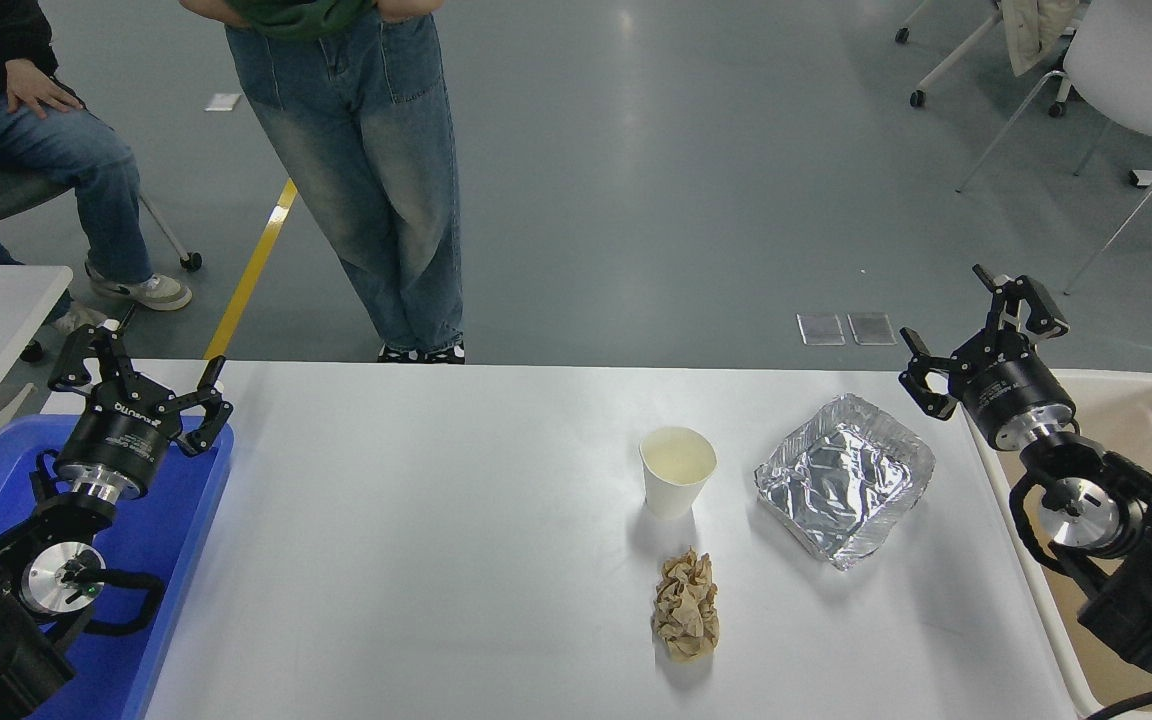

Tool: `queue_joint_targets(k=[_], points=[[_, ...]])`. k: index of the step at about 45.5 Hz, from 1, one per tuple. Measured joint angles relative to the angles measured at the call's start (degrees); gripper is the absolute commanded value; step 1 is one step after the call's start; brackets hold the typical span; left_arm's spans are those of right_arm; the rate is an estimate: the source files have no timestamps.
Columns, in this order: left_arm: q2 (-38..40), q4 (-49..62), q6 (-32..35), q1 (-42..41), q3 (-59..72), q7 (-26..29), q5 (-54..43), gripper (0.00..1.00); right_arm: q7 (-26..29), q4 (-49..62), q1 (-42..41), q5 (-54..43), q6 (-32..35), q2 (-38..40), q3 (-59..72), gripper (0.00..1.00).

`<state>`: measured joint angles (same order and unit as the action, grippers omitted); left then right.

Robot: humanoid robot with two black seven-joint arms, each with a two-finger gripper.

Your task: Clean the table surface

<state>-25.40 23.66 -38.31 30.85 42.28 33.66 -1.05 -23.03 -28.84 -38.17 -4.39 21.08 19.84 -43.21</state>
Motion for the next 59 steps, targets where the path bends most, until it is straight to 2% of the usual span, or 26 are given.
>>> queue_joint_targets(k=[20, 31, 43, 59], points=[[0.00, -0.01, 0.00, 0.00, 0.00, 0.00, 0.00, 1.00, 0.92, -0.83, -0.08, -0.75, 0.08, 0.14, 1.59, 1.00], [0.00, 0.00, -0.01, 0.00, 0.00, 0.00, 0.00, 1.00, 3.82, -9.11, -0.59, -2.05, -0.34, 5.11, 8.47, 1.00], [0.00, 0.00, -0.01, 0.01, 0.00, 0.01, -0.01, 1.00, 7.44, -20.32, -4.87, -17.37, -1.25, 11.70, 17.81, 1.00], [0.00, -0.02, -0.01, 0.00, 0.00, 0.01, 0.00, 1.00, 20.76, -32.43, -12.47, -33.79, -1.52, 14.16, 22.92, 1.00]])
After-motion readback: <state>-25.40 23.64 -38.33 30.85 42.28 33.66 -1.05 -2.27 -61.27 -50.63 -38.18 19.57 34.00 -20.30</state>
